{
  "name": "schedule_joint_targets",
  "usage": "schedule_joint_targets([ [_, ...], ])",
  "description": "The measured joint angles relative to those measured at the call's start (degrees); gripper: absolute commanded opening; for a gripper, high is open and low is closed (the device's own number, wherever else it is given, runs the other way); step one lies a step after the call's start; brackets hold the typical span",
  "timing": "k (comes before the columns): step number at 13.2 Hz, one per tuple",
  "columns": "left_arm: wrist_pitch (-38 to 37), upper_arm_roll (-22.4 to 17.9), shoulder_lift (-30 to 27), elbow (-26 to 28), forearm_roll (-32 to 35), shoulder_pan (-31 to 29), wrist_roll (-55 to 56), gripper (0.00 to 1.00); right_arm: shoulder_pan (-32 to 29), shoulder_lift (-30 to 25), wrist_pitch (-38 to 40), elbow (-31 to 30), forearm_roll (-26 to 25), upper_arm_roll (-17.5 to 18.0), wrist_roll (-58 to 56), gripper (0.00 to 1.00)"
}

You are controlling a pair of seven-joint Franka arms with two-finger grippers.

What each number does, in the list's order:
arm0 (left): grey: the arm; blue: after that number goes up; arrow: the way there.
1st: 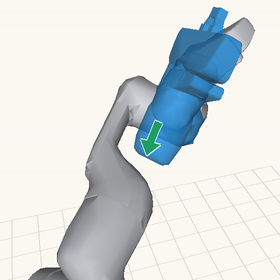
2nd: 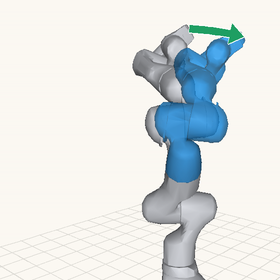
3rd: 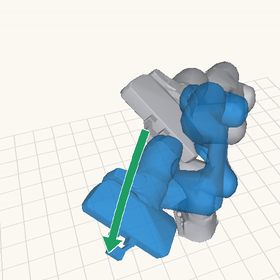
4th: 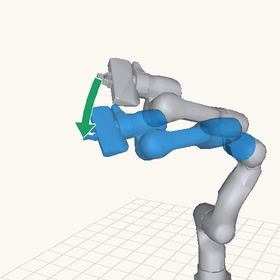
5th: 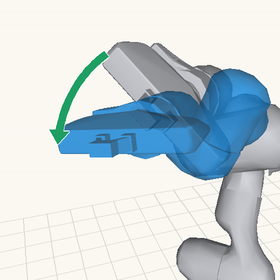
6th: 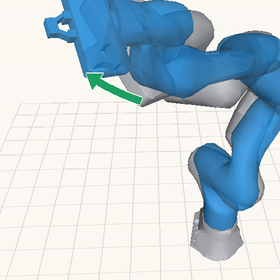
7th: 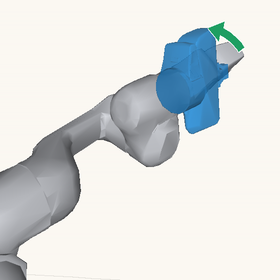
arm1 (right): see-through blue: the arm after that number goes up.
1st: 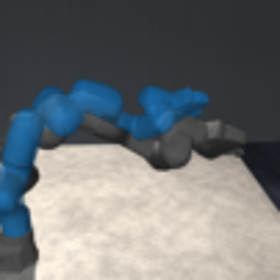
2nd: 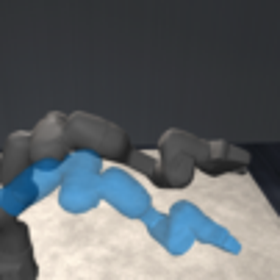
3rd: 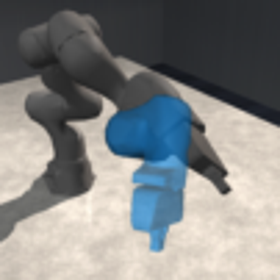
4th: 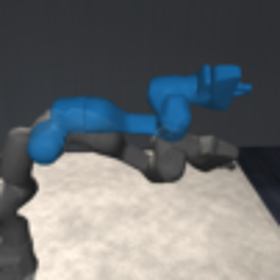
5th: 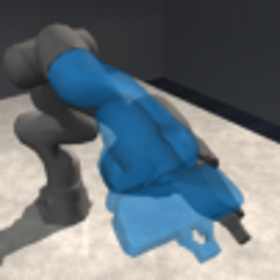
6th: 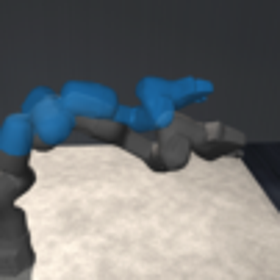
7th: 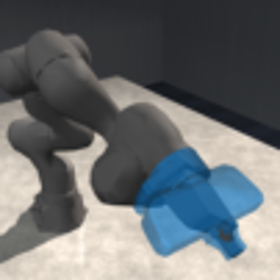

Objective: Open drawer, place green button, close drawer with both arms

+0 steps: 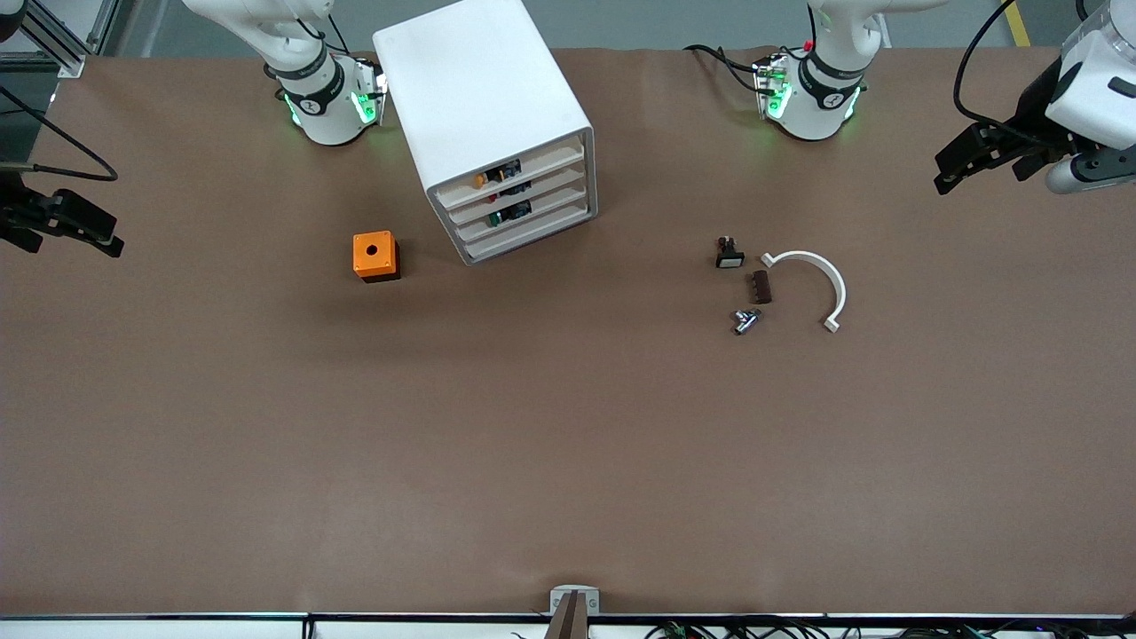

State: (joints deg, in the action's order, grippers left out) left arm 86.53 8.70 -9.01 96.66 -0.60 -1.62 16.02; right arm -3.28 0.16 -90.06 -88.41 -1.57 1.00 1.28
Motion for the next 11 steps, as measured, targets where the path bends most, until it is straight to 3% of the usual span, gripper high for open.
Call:
schedule_joint_targets([
  [11,0.7,0.5,1.4,0.0,0.0,0.1,-0.1,1.00,-0.1,0.0,0.0,0.0,0.0,-0.1,0.0,1.00],
])
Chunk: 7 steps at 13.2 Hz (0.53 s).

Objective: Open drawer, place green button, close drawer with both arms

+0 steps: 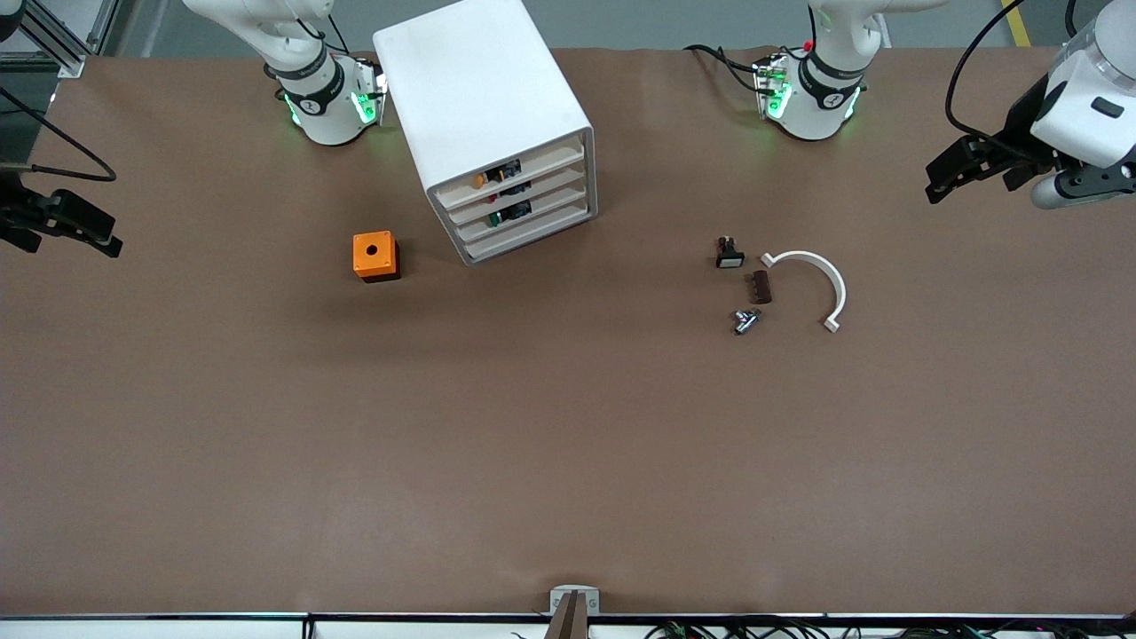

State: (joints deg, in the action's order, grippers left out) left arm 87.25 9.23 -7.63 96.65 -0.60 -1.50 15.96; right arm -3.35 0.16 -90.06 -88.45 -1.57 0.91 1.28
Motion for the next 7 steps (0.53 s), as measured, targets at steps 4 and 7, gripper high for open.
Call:
schedule_joint_targets([
  [4,0.2,0.5,0.2,0.0,0.0,0.0,0.0,1.00,0.0,0.0,0.0,0.0,0.0,0.0,0.0,1.00],
  [7,0.2,0.5,0.3,0.0,0.0,0.0,0.0,1.00,0.0,0.0,0.0,0.0,0.0,0.0,0.0,1.00],
])
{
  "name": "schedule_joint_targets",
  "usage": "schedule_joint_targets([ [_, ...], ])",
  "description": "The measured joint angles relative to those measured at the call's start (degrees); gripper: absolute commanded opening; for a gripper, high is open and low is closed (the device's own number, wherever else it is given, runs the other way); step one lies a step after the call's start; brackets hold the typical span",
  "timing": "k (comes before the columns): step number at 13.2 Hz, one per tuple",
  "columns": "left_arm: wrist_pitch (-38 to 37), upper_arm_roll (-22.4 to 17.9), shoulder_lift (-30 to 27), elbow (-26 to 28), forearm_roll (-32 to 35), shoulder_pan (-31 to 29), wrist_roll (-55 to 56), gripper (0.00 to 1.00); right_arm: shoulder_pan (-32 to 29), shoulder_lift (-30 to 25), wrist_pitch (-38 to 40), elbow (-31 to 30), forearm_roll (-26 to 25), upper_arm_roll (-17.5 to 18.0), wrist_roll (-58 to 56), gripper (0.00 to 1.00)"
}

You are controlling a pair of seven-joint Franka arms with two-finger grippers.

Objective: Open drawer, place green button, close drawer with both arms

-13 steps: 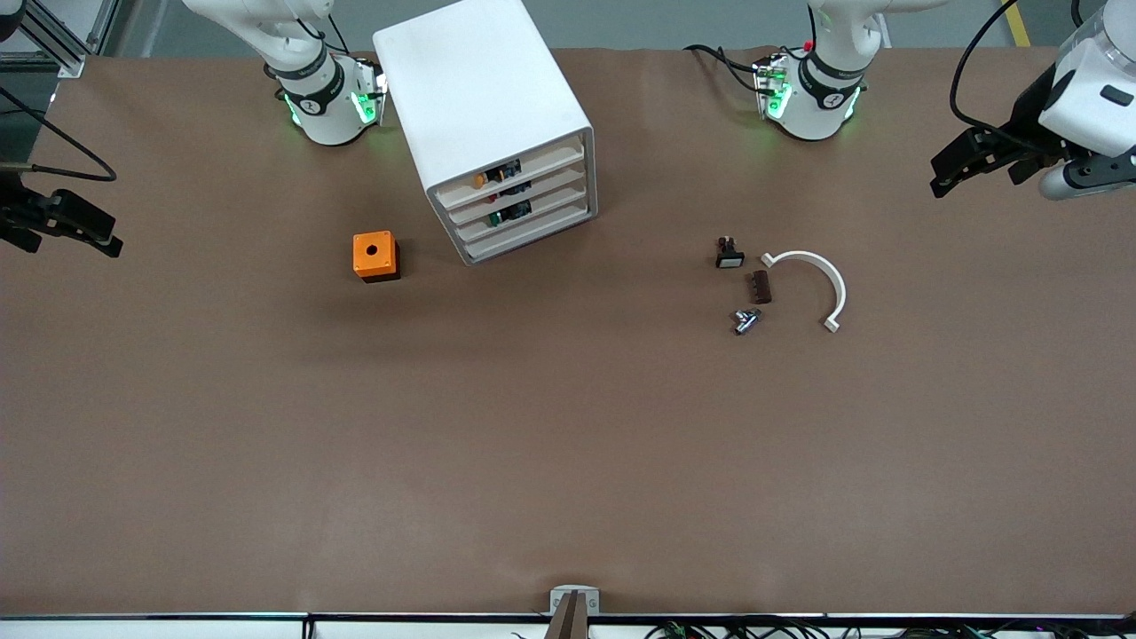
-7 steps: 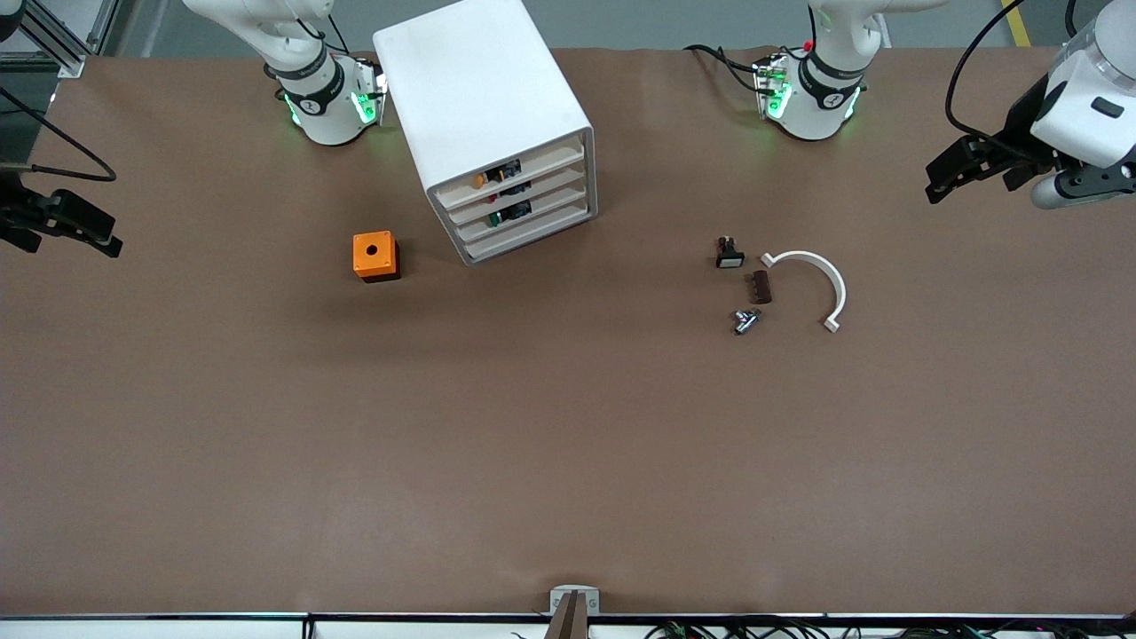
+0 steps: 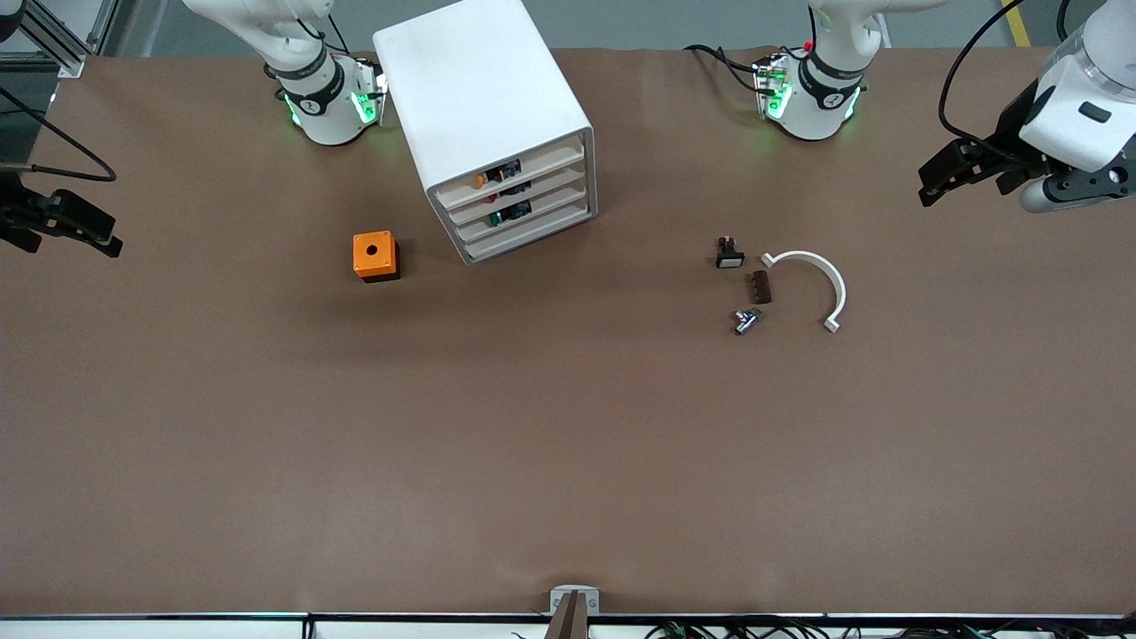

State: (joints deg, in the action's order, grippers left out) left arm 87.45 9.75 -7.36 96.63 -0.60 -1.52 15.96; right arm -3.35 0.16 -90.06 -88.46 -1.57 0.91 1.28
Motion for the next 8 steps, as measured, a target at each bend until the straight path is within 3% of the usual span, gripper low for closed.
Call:
schedule_joint_targets([
  [8,0.0,0.2,1.0,-0.6,0.0,0.0,0.0,1.00,0.0,0.0,0.0,0.0,0.0,0.0,0.0,1.00],
])
